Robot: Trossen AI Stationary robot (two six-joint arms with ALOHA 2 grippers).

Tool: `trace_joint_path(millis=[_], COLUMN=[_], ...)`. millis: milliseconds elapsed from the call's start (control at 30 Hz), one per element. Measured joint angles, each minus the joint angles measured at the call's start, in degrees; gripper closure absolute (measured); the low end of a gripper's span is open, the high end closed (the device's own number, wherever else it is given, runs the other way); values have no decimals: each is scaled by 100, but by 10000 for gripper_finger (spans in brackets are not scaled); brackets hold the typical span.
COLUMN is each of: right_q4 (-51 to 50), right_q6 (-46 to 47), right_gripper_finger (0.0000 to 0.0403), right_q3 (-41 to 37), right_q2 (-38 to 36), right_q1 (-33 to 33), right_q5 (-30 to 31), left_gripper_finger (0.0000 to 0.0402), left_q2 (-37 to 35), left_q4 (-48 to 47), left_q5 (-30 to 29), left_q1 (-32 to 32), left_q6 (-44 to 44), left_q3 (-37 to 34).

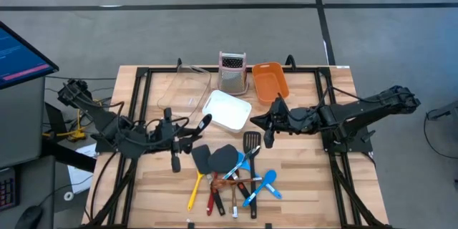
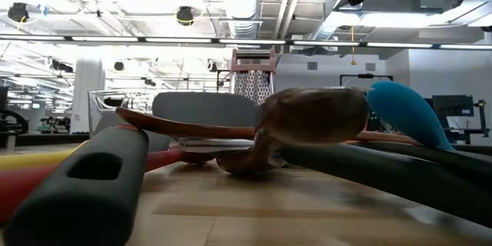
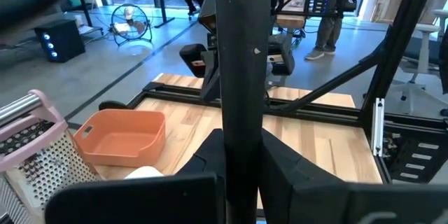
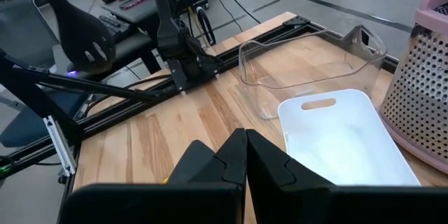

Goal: Pick & Place Kitchen Items
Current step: Put the black slotted spoon into the white bin

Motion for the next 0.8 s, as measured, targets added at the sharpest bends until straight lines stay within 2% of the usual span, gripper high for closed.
trace_joint_path(millis=[267,400,567,800], right_q4=[811,885,878,882], right_q6=[-52,-61,-61,-63], right_gripper_finger=[403,403,403,403], right_q3=[0,0,0,-2], right_q2=[2,2,2,1], right_q1=[0,0,2,9], right_q5=[-1,-2,-39,-401], left_gripper_finger=[377,377,377,377], left_q2=[1,1,1,30], left_q4=[34,50,53,57], left_q5=[290,479,1163,2105], left_q1=[447,757,1272,2123], left_q6=[-2,11,412,490], left_q3=[0,0,0,0])
